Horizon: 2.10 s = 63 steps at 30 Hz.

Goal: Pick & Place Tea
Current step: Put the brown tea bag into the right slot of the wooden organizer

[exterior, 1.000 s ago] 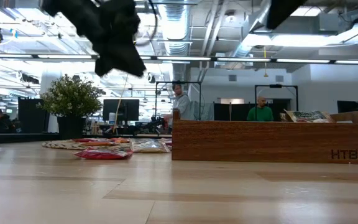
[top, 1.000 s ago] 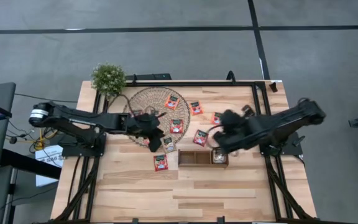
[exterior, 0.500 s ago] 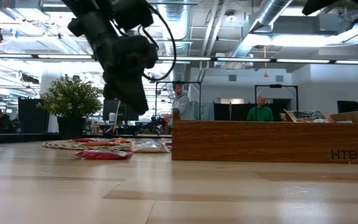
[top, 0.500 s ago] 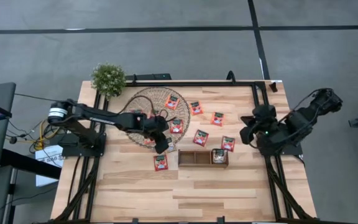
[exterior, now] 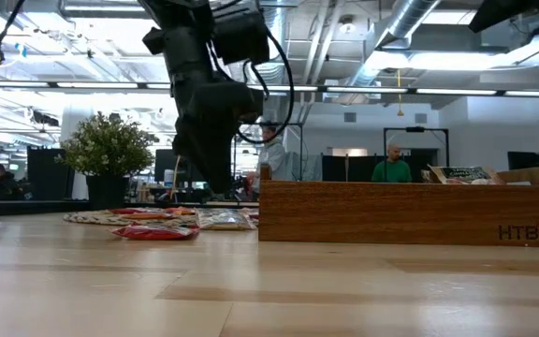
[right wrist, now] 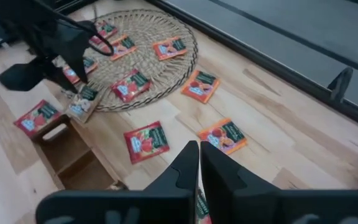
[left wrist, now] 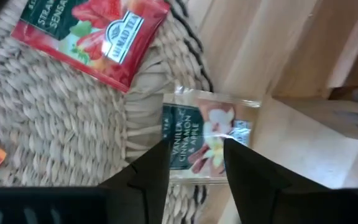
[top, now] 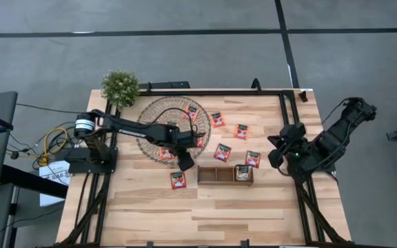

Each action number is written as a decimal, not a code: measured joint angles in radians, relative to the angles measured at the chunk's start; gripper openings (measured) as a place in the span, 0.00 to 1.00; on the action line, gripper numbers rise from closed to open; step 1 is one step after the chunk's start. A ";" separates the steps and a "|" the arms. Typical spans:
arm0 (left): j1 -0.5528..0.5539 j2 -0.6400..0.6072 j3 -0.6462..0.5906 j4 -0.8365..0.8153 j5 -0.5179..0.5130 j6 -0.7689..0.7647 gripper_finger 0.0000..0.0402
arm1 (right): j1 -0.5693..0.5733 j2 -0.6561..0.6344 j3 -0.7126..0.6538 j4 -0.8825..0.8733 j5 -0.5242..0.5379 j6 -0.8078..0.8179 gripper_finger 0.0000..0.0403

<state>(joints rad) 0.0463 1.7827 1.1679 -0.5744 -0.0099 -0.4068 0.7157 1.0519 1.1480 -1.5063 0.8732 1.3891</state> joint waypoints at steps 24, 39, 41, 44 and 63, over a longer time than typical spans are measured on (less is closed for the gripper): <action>0.026 0.018 0.005 -0.046 0.042 0.032 0.37 | 0.027 -0.013 -0.014 0.003 0.078 -0.008 0.02; 0.026 0.059 0.006 -0.015 0.033 0.081 0.37 | -0.006 -0.013 -0.014 0.003 0.076 -0.011 0.02; 0.026 0.083 0.008 -0.015 0.032 0.081 0.37 | -0.006 -0.012 -0.014 0.004 0.076 -0.011 0.02; 0.026 0.101 0.009 -0.014 0.033 0.066 0.37 | -0.006 -0.012 -0.014 0.008 0.076 -0.011 0.02; 0.026 0.110 0.053 -0.051 0.020 0.076 0.01 | -0.006 -0.012 -0.014 0.011 0.076 -0.011 0.02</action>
<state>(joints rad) 0.0727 1.8928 1.2209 -0.6254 0.0105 -0.3305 0.7094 1.0395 1.1339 -1.4952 0.9493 1.3783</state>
